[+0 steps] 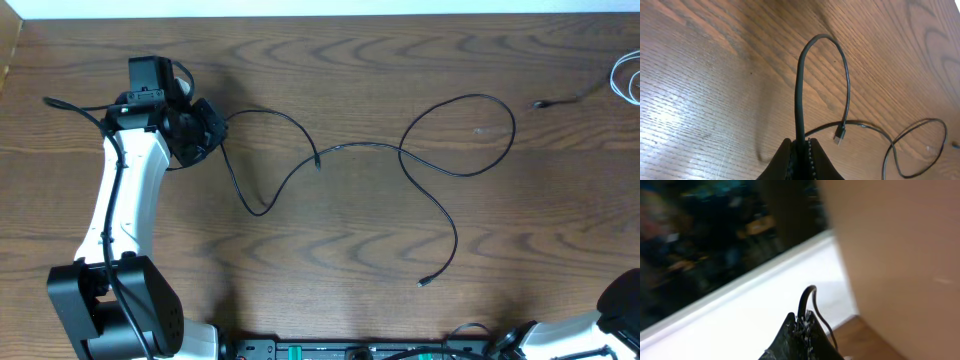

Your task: Untangle cables

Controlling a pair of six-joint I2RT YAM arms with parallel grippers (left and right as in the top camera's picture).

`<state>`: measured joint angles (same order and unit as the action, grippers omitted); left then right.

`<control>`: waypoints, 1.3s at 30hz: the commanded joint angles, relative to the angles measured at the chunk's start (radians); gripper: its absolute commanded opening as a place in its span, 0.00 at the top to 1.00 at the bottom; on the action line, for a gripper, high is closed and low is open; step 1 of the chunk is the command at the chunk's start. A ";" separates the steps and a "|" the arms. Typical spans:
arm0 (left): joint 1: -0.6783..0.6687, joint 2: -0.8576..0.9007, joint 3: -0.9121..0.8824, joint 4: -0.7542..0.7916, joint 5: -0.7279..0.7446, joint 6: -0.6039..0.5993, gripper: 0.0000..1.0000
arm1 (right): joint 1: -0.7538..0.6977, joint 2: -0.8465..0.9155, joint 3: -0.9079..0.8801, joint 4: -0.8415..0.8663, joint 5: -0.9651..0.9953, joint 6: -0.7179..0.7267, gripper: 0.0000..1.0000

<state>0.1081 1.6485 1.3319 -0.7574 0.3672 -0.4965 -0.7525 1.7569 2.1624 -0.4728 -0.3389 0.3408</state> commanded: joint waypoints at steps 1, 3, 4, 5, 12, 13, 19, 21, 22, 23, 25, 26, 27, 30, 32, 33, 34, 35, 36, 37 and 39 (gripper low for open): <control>-0.003 0.007 0.009 -0.006 -0.021 0.014 0.92 | -0.022 0.024 0.006 -0.032 0.210 -0.092 0.99; -0.003 0.007 0.009 -0.006 -0.021 0.014 0.93 | -0.027 0.076 0.006 -0.050 0.295 -0.121 0.99; -0.003 0.007 0.009 -0.006 -0.021 0.014 0.92 | -0.030 0.097 0.006 -0.056 0.293 -0.122 0.99; -0.003 0.007 0.009 -0.005 -0.021 0.014 0.93 | -0.031 0.115 0.006 -0.062 0.288 -0.122 0.99; -0.003 0.007 0.009 -0.005 -0.021 0.014 0.93 | -0.005 0.261 0.006 -0.176 0.323 -0.140 0.69; -0.003 0.007 0.009 -0.005 -0.019 0.014 0.93 | 0.000 0.279 0.006 -0.193 0.327 -0.140 0.39; -0.005 0.007 0.009 -0.005 0.019 0.056 0.93 | 0.034 0.320 0.006 -0.277 0.250 -0.129 0.01; -0.013 0.007 0.009 -0.004 0.018 0.059 0.93 | 0.050 0.314 0.006 -0.282 0.165 -0.130 0.01; -0.021 0.007 0.009 0.000 0.018 0.059 0.93 | 0.059 0.311 0.006 -0.290 0.126 -0.130 0.01; -0.034 0.007 0.009 0.005 0.018 0.059 0.93 | 0.072 0.308 0.006 -0.303 0.080 -0.145 0.01; -0.063 0.007 0.009 0.010 0.018 0.059 0.93 | 0.103 0.306 0.006 -0.341 0.018 -0.165 0.01; -0.083 0.007 0.009 0.010 0.018 0.059 0.93 | 0.120 0.306 0.006 -0.362 0.002 -0.167 0.01; -0.106 0.007 0.009 0.010 0.019 0.059 0.92 | 0.140 0.306 0.006 -0.389 -0.008 -0.167 0.01; -0.174 0.007 0.009 0.051 0.082 0.057 0.93 | 0.209 0.306 0.006 -0.454 -0.008 -0.186 0.01; -0.229 0.007 0.009 0.150 0.153 0.050 0.92 | 0.249 0.306 0.006 -0.476 -0.008 -0.186 0.01; -0.268 0.007 0.009 0.227 0.192 0.050 0.93 | 0.270 0.306 0.006 -0.486 -0.008 -0.186 0.01; -0.310 0.007 0.009 0.302 0.214 0.050 0.92 | 0.288 0.306 0.006 -0.491 -0.008 -0.185 0.01; -0.348 0.007 0.009 0.358 0.219 0.050 0.93 | 0.301 0.306 0.006 -0.494 -0.008 -0.185 0.01; -0.395 0.007 0.009 0.414 0.214 0.051 0.93 | 0.314 0.306 0.006 -0.497 -0.008 -0.185 0.01; -0.433 0.007 0.009 0.449 0.200 0.051 0.92 | 0.319 0.306 0.006 -0.499 -0.008 -0.185 0.01; -0.518 0.010 0.009 0.489 0.126 0.051 0.93 | 0.322 0.306 0.006 -0.508 -0.008 -0.185 0.01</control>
<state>-0.3141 1.6493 1.3338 -0.2901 0.5137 -0.4625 -0.4232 2.0937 2.1590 -0.9730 -0.3374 0.1711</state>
